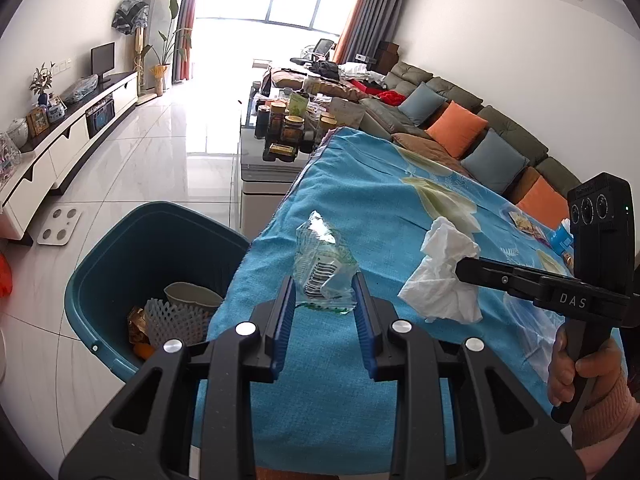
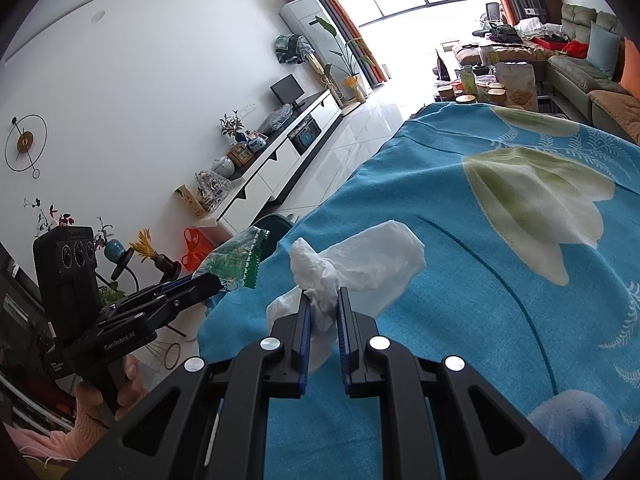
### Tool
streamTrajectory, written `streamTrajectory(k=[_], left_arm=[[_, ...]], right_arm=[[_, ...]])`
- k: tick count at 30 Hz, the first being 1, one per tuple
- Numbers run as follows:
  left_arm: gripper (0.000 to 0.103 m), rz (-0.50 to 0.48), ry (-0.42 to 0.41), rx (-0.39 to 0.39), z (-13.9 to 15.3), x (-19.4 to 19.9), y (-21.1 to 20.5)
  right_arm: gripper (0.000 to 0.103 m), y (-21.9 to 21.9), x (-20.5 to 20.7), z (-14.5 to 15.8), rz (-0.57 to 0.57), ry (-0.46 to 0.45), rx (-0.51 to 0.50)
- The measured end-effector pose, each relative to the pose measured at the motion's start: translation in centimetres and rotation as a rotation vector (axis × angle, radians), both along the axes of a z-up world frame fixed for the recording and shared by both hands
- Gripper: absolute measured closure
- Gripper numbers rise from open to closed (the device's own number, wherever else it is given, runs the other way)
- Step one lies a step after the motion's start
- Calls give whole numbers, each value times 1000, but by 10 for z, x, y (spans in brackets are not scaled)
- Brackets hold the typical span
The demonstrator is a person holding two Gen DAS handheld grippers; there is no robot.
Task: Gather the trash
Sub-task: 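Lift the plastic wrapper with the left tool while the right carries the tissue toward the bin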
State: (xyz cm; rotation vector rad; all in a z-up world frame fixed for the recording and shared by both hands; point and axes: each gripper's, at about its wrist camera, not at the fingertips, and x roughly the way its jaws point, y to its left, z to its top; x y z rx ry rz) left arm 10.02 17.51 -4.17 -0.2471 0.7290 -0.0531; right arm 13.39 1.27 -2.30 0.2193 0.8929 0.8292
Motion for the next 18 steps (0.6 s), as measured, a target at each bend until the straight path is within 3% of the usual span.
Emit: streamTrajectory(k=[18], left_arm=[[74,81,-16,-18,-1,-5,40]], right_arm=[[92,15,2,-3,17,-2,0]])
